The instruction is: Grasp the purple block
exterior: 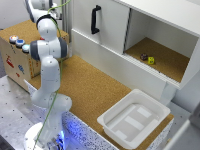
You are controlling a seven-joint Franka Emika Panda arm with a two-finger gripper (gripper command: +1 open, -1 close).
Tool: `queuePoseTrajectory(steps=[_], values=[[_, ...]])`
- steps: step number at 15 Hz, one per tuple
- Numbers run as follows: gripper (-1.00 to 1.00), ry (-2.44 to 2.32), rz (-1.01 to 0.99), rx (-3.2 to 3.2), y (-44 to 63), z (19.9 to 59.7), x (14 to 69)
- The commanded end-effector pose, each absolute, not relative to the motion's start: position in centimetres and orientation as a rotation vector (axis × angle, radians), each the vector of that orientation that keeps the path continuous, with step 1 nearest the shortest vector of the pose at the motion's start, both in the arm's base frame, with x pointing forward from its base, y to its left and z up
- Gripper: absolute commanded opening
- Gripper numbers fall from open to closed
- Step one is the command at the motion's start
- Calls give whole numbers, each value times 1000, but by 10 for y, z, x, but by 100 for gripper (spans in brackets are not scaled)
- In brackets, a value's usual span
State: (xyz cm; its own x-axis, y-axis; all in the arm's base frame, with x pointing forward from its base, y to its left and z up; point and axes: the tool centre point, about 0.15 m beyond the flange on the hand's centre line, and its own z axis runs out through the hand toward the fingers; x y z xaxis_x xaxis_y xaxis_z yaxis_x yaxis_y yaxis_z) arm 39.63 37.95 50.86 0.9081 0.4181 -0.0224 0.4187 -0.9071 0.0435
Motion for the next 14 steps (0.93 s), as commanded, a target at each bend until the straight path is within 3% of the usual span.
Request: queuePoseTrajectory(steps=[1, 5, 14], values=[[100, 254, 61, 3227, 247, 469, 362], [100, -8, 24, 3210, 165, 454, 342], [100, -296, 221, 3150, -34, 459, 346]])
